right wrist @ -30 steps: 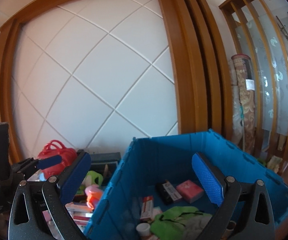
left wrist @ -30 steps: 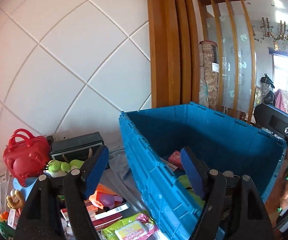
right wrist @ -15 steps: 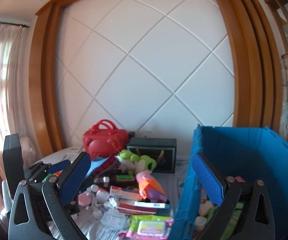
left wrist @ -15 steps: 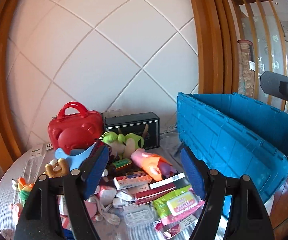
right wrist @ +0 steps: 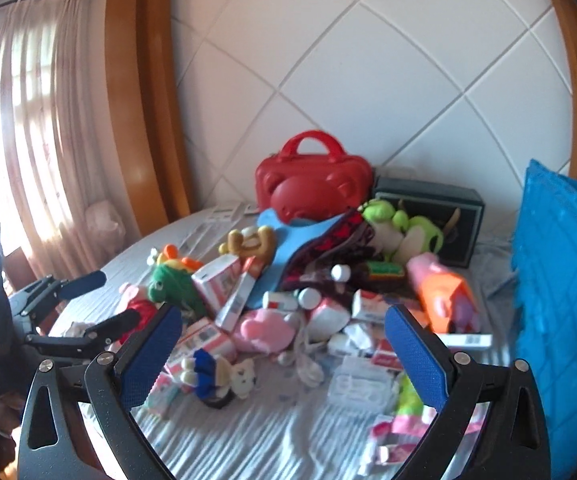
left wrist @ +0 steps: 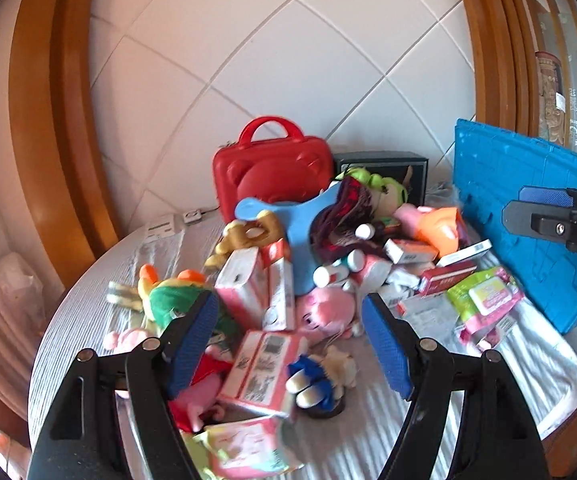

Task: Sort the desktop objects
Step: 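Return both tools to the pile above the green plush ball, then grasp the green plush ball with the left gripper while the right grasps the blue-dressed doll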

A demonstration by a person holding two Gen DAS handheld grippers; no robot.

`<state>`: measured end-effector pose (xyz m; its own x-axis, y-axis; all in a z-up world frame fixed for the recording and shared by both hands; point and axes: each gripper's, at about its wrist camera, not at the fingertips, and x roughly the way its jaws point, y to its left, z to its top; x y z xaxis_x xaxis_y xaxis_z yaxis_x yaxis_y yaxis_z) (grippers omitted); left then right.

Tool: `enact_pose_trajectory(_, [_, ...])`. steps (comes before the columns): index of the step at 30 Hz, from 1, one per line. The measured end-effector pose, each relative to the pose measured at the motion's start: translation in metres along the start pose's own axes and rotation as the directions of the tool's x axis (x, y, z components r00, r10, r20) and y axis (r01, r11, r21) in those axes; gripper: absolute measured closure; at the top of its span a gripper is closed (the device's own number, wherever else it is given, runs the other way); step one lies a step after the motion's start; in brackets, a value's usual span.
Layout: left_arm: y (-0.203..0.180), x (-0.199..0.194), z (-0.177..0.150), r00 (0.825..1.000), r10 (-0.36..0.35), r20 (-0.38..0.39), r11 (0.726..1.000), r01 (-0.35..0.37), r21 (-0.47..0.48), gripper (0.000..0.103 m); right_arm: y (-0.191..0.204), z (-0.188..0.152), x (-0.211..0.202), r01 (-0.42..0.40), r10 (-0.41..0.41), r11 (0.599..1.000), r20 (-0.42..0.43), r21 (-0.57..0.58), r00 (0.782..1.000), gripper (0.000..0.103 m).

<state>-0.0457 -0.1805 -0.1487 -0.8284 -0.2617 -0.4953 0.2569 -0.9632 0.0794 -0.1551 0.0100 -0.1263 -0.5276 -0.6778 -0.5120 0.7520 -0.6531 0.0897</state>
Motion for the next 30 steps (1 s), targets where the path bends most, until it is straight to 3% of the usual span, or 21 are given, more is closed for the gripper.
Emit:
enact_pose_trajectory(4, [0.048, 0.000, -0.039, 0.997, 0.030, -0.066, 0.999, -0.031, -0.009, 0.029, 0.037, -0.025, 0.051, -0.016, 0.015, 1.000, -0.137, -0.002, 0.990, 0.000])
enact_pose_trajectory(11, [0.103, 0.012, -0.099, 0.978, 0.015, -0.207, 0.997, -0.031, -0.072, 0.029, 0.081, -0.056, 0.105, -0.038, 0.038, 0.999, -0.249, 0.004, 0.968, 0.000])
enact_pose_trajectory(19, [0.123, 0.043, -0.135, 0.954, -0.053, -0.297, 0.988, 0.006, -0.157, 0.029, 0.092, -0.075, 0.136, -0.035, 0.037, 0.999, -0.328, 0.013, 0.944, 0.000])
enact_pose_trajectory(22, [0.125, 0.060, -0.149, 0.936, -0.069, -0.346, 0.986, 0.011, -0.166, 0.029, 0.092, -0.079, 0.142, -0.033, 0.042, 0.999, -0.354, 0.032, 0.934, 0.000])
enact_pose_trajectory(25, [0.128, 0.066, -0.155, 0.936, -0.099, -0.337, 0.977, 0.028, -0.210, 0.029, 0.097, -0.081, 0.146, -0.047, 0.046, 0.999, -0.364, 0.006, 0.930, 0.000])
enact_pose_trajectory(28, [0.129, 0.079, -0.159, 0.932, -0.073, -0.356, 0.985, 0.012, -0.170, 0.029, 0.101, -0.084, 0.155, -0.061, 0.061, 0.998, -0.373, 0.014, 0.926, 0.000])
enact_pose_trajectory(30, [0.135, 0.083, -0.159, 0.931, -0.089, -0.355, 0.981, 0.021, -0.193, 0.029, 0.103, -0.086, 0.163, -0.061, 0.064, 0.998, -0.377, 0.021, 0.924, 0.000])
